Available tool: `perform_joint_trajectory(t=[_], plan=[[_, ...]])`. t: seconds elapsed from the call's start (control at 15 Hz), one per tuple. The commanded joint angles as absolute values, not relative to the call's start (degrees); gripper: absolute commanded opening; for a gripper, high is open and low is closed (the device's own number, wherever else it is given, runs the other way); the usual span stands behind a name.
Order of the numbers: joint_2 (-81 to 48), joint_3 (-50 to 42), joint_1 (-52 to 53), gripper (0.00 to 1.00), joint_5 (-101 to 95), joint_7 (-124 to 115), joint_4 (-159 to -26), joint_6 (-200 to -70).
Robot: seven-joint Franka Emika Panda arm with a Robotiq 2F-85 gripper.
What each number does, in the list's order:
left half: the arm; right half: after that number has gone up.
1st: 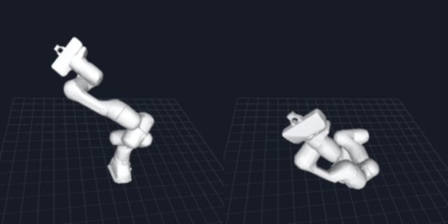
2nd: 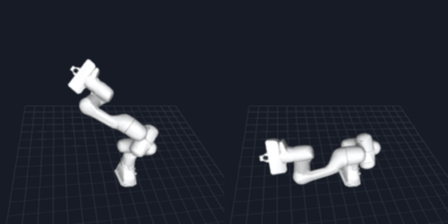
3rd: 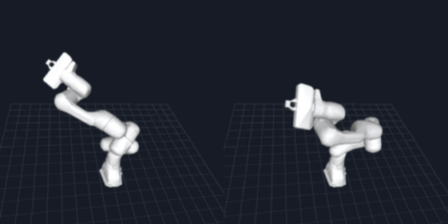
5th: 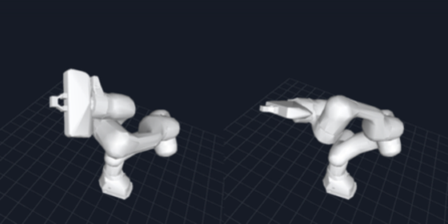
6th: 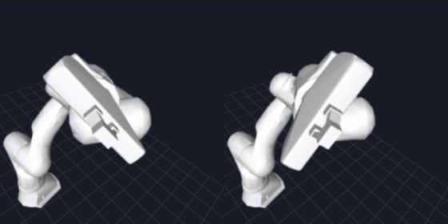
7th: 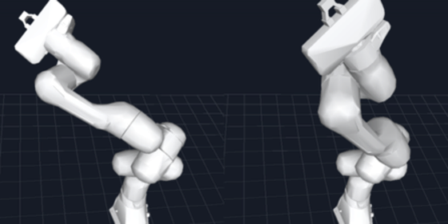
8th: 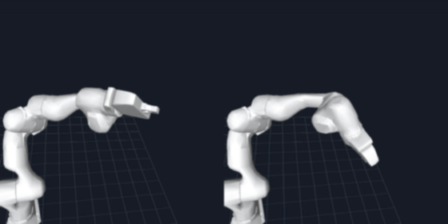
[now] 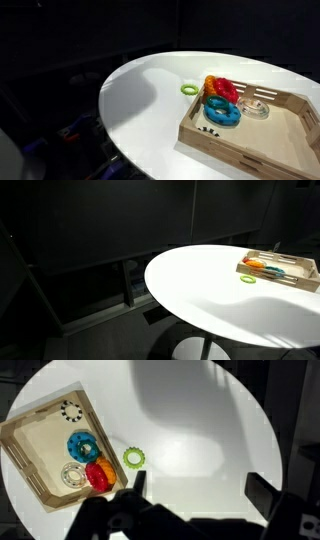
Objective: Put the orange ring on the table
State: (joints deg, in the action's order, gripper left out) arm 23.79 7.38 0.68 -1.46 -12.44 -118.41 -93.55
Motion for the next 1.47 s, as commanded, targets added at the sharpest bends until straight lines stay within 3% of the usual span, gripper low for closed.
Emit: perform_joint_trajectory(t=[0.0,1.07,1.4], plan=[[22.78,5.73,-1.41,1.0,-3.06,-16.73,-118.98,-98.58],[18.68,2.65,-4.08,1.0,-2.56,-19.98,-118.98,-103.61],[15.17,-0.04,-5.28,1.0,-2.4,-19.57,-119.78,-110.55]])
